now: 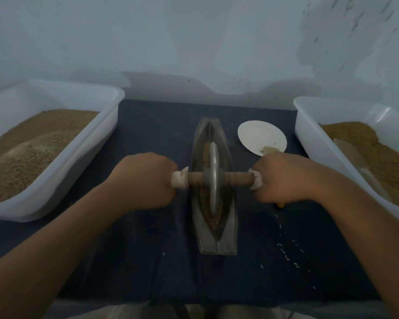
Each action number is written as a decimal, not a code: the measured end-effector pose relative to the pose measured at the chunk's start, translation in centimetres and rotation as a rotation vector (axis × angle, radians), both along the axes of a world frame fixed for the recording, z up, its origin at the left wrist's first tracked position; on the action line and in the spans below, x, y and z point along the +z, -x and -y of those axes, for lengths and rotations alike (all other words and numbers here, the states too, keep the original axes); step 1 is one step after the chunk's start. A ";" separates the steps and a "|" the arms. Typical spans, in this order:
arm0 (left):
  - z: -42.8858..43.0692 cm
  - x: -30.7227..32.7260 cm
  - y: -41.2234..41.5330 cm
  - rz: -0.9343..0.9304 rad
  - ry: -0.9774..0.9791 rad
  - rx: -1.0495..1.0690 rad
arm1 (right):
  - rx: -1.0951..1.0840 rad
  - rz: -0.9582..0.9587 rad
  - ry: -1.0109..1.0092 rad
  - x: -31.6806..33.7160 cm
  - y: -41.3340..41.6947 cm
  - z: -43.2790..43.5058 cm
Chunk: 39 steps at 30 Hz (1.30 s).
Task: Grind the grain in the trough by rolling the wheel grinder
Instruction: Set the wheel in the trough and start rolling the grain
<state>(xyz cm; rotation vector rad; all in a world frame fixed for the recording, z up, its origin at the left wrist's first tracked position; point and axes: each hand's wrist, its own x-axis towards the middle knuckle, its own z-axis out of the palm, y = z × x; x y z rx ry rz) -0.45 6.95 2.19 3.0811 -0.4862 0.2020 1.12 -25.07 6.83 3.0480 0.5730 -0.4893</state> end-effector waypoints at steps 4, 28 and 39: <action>1.5 0.2 -3.8 0.021 0.011 0.118 | -0.041 0.343 0.068 -0.6 -3.4 -1.4; 2.8 3.3 -7.5 -0.008 -0.049 0.114 | -0.162 0.559 0.029 -1.9 -6.1 -2.6; 1.3 0.7 -3.3 0.067 -0.061 0.060 | -0.056 0.445 0.010 -2.7 -2.1 -0.9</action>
